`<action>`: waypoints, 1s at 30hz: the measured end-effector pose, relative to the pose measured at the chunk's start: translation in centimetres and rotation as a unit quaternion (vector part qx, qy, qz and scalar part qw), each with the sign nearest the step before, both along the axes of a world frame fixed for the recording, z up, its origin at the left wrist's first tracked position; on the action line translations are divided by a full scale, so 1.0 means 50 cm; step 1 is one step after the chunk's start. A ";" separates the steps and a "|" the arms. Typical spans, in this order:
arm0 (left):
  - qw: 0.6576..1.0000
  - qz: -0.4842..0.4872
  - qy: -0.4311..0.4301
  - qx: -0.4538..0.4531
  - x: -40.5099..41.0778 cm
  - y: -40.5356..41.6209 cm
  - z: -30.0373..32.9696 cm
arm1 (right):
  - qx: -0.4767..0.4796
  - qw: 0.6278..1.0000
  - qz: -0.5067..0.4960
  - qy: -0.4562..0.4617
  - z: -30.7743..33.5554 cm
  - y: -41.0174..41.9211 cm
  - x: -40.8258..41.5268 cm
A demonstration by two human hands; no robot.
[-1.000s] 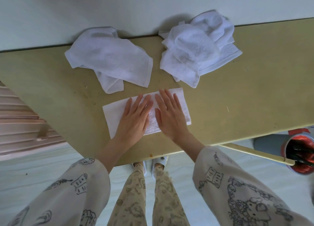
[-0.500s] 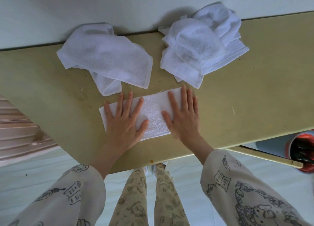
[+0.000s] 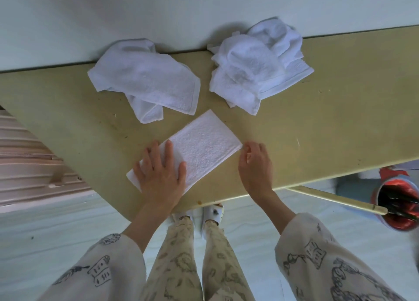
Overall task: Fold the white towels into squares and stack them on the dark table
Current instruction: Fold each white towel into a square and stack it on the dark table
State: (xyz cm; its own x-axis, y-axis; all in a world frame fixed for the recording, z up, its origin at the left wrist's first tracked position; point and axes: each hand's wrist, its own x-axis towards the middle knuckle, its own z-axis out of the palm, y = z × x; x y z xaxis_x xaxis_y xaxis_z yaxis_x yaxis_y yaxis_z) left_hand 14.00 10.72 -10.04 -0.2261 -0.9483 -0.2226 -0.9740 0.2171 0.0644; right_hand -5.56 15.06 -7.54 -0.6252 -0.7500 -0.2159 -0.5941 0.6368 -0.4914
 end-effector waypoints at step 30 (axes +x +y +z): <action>0.974 -0.091 0.206 -0.024 0.009 -0.209 0.003 | -0.074 0.985 0.002 -0.158 -0.004 -0.170 0.061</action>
